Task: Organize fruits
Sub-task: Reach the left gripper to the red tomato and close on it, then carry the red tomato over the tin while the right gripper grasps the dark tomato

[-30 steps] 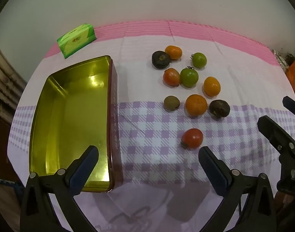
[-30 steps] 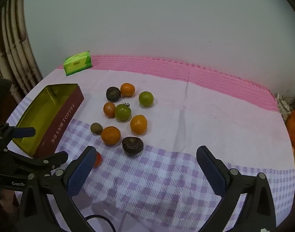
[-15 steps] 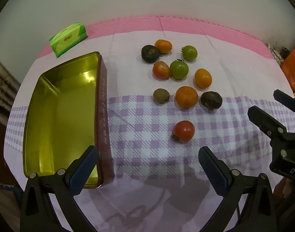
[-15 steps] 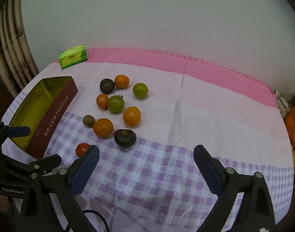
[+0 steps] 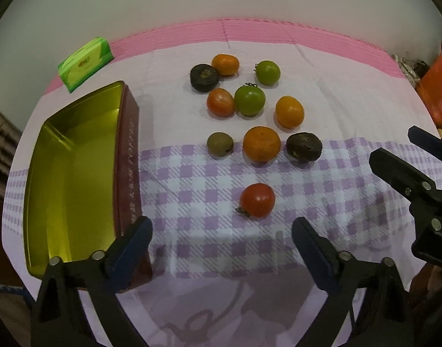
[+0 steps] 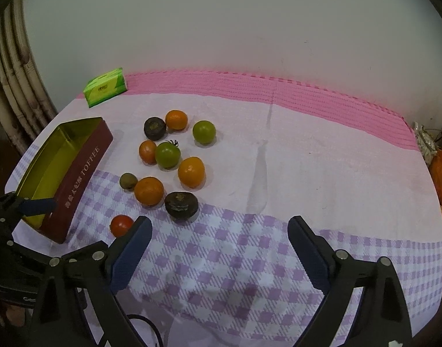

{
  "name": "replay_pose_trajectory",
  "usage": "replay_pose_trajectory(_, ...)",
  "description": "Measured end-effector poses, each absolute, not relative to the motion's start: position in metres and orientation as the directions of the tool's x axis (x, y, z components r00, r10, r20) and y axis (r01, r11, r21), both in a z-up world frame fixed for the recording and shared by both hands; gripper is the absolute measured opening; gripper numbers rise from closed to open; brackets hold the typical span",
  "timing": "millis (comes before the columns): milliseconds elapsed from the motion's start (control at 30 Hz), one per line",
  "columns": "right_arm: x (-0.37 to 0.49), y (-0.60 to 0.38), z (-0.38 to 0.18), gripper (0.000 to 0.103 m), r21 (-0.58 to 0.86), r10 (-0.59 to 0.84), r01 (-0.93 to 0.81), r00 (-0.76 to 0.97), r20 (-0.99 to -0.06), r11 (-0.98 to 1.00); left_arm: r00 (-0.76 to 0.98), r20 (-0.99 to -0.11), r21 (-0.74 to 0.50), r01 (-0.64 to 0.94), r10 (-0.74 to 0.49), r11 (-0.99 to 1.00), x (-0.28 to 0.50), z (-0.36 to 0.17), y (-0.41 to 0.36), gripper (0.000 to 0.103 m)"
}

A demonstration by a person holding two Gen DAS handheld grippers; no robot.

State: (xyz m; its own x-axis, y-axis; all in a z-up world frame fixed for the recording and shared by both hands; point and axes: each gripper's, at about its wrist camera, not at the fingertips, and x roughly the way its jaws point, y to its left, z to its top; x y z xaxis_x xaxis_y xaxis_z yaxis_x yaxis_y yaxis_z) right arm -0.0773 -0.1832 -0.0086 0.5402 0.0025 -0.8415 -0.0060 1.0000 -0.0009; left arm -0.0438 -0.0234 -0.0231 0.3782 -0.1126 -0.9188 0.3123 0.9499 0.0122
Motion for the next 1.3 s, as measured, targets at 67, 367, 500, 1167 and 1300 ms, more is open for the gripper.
replay_pose_trajectory(67,-0.076,-0.187,-0.008,0.094,0.012,0.008,0.004,0.533,-0.846,1.0,0.366,-0.923,0.0,0.313,-0.121,0.95,-0.042,-0.026,-0.026,0.087)
replay_pose_trajectory(367,-0.074,-0.2,-0.013,0.09,0.04,0.011,0.043,0.527,-0.85,0.998,0.329,-0.931,-0.033,0.352,-0.157,0.935,-0.033,-0.04,-0.041,0.063)
replay_pose_trajectory(500,-0.073,-0.202,-0.015,0.09,0.058,0.025,0.045,0.532,-0.846,0.997,0.292,-0.941,-0.06,0.353,-0.171,0.934,-0.026,-0.048,-0.045,0.047)
replay_pose_trajectory(1167,-0.067,-0.19,-0.038,0.09,0.07,0.058,0.007,0.478,-0.877,0.998,0.404,-0.903,-0.028,0.277,-0.142,0.961,-0.003,0.005,0.017,0.032)
replay_pose_trajectory(1300,-0.063,-0.18,-0.04,0.087,0.053,0.057,-0.022,0.475,-0.878,0.998,0.443,-0.895,0.04,0.183,-0.046,0.982,0.007,0.009,0.075,0.032)
